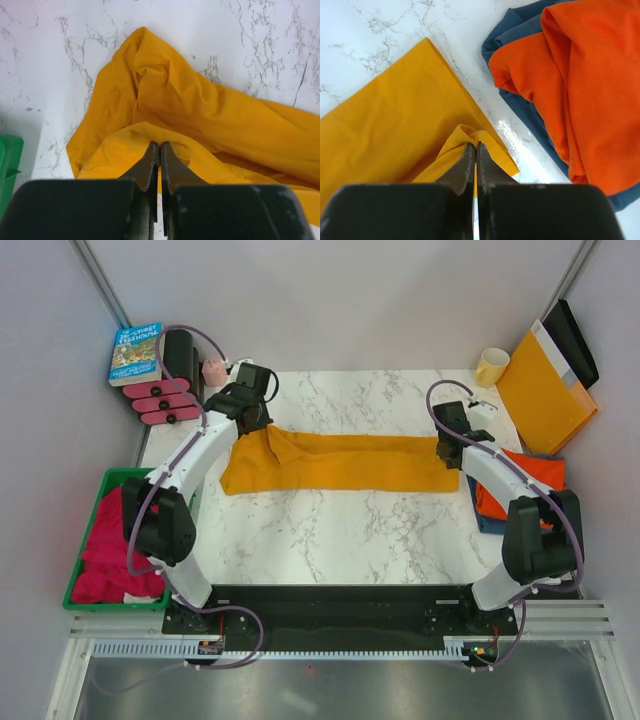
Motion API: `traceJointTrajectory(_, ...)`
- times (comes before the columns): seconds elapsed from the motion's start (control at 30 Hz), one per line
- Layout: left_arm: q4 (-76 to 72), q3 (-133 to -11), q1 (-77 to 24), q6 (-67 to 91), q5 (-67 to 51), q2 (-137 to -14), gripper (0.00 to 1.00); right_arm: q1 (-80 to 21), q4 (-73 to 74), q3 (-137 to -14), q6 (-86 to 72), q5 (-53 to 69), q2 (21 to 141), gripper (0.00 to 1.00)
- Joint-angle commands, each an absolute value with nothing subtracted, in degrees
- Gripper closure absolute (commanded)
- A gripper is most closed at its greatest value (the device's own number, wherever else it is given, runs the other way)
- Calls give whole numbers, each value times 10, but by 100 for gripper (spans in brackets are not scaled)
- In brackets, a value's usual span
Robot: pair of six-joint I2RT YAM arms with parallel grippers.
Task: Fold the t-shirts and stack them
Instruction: Fold the other side of the tshirt into a rectangle
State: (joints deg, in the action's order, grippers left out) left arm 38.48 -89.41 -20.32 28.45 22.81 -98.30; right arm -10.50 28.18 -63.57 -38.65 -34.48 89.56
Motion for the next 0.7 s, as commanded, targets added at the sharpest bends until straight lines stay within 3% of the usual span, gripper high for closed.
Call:
traceJointTrajectory(0.0,365,-947,-192,258,220,-1026,98,-91,250,-671,-386,-354,932,100)
traceJointTrajectory(0.67,342,-1016,-185,258,208,-1149,98,-76,226,-726,-382,-352,1055,100)
